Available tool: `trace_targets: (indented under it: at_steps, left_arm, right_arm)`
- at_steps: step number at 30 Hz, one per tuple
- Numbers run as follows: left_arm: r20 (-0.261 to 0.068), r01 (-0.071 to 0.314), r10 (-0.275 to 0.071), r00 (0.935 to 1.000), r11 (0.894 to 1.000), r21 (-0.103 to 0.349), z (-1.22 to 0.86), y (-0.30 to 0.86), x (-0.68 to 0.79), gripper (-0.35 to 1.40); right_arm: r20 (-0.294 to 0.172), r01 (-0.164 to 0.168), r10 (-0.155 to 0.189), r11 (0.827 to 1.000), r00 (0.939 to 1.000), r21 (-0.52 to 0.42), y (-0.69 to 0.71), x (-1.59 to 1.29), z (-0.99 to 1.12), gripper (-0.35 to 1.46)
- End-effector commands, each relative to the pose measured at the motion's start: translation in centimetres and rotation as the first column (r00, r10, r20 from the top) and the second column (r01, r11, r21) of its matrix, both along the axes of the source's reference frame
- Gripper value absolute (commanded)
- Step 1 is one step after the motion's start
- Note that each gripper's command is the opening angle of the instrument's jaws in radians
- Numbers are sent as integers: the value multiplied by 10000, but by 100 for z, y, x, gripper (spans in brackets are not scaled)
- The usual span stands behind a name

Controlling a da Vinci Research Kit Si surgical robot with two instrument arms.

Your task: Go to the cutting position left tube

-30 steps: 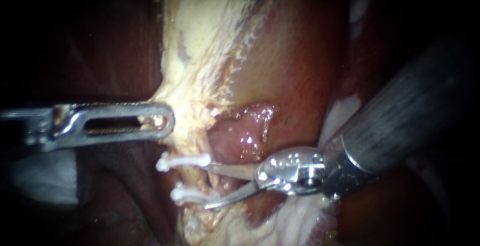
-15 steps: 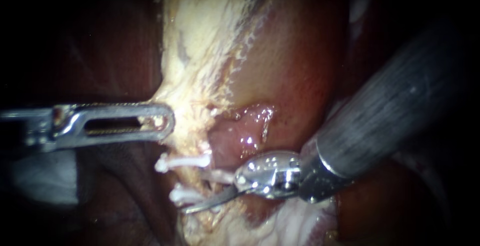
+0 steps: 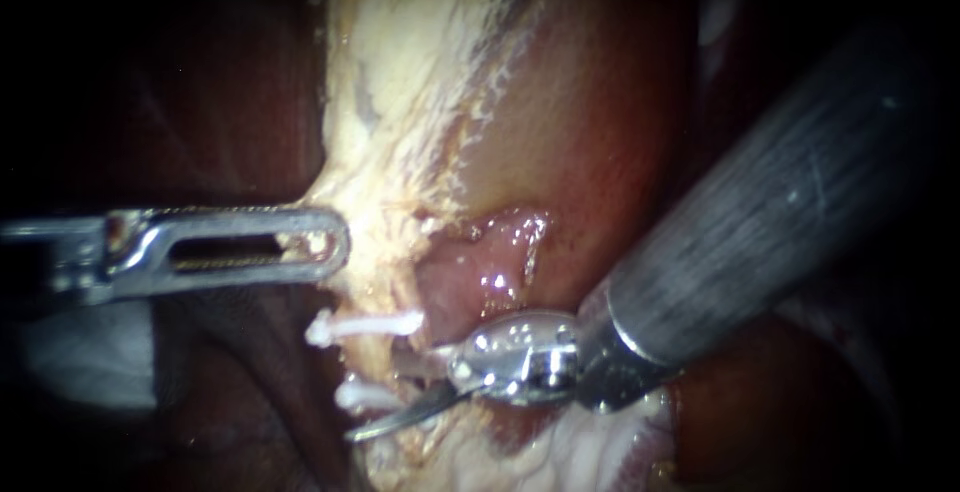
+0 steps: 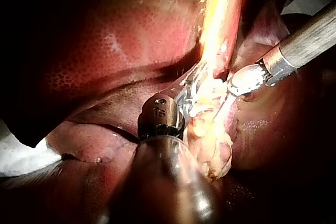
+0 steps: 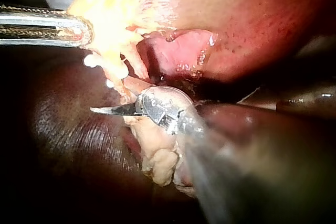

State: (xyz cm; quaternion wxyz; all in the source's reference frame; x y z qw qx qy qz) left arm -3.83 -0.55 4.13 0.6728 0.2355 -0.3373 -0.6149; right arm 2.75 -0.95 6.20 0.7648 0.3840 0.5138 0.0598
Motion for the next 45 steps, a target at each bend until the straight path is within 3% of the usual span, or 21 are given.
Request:
trace_targets:
  at_steps: [1,6,21,45]
  left_arm:
    - [-1,1,-1,10000,10000,0,0,0,0,-35]
    - [-3,3,-3,10000,10000,0,0,0,0,-35]
    - [-5,7,-7,10000,10000,0,0,0,-1,-35]
    - [-8,12,-12,10000,10000,0,0,0,-2,-35]
  right_arm:
    - [-97,10,-10,10000,10000,-5,0,2,0,143]
    - [-280,159,-154,9997,9995,165,0,12,-1,138]
    - [-80,-603,617,9911,9981,1184,8,55,7,130]
    - [51,-668,667,9886,9978,1348,6,59,15,127]
